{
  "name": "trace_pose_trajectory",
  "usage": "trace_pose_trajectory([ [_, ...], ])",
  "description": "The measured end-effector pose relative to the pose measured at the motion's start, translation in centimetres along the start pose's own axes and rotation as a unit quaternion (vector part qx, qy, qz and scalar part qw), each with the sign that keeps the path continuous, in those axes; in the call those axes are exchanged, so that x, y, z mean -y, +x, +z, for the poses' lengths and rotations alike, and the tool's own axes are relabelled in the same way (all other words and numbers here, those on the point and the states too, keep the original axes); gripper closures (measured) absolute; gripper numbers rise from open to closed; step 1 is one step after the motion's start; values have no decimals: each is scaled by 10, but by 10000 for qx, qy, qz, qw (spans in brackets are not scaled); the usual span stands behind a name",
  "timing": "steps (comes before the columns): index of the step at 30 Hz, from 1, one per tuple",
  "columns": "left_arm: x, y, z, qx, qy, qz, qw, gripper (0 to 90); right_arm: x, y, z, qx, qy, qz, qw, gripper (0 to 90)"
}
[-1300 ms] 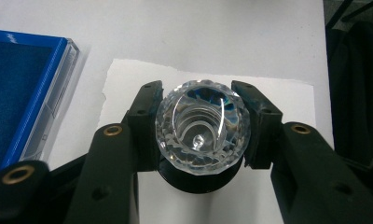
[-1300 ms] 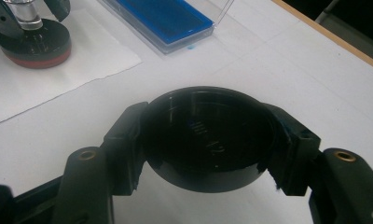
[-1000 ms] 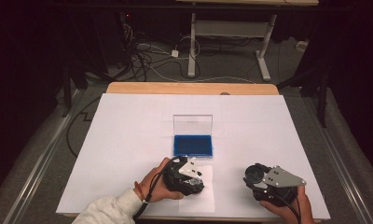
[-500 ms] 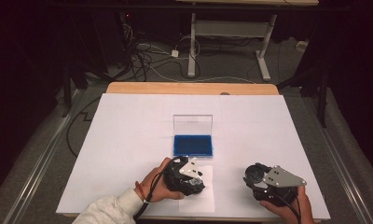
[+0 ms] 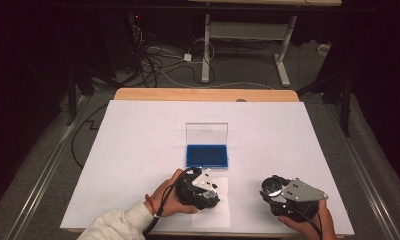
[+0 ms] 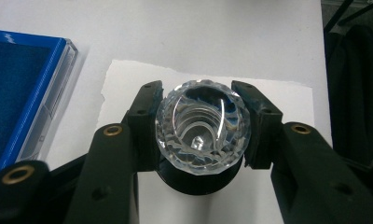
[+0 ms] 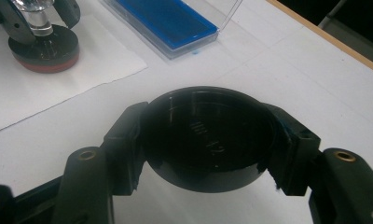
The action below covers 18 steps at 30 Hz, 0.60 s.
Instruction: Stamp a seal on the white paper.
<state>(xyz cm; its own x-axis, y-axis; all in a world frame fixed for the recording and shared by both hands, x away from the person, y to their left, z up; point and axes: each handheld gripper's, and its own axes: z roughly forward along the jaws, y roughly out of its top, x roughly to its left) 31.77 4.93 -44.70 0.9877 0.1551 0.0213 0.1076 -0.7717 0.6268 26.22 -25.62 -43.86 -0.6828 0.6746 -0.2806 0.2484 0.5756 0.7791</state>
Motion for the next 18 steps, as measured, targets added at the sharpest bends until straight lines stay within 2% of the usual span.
trace_pose_trajectory([
  [2, -1, -1, 0, -17, 20, 1, 10000, 546, 0, -1, 0, 2, -1, 7, 10000, 381],
  [4, -3, -1, -4, -37, 81, 84, 9999, 547, 0, -1, 0, 10, -9, 25, 10000, 381],
  [7, -6, 1, -20, -69, -278, 22, 9996, 547, 0, -1, -1, 20, -30, 29, 10000, 381],
  [10, -7, 4, -36, -217, -536, 0, 9983, 547, 0, -2, -1, 21, -28, 31, 10000, 381],
  [18, 2, 9, -65, -616, -839, -133, 9945, 547, -1, -2, -3, 68, -63, 39, 9999, 381],
])
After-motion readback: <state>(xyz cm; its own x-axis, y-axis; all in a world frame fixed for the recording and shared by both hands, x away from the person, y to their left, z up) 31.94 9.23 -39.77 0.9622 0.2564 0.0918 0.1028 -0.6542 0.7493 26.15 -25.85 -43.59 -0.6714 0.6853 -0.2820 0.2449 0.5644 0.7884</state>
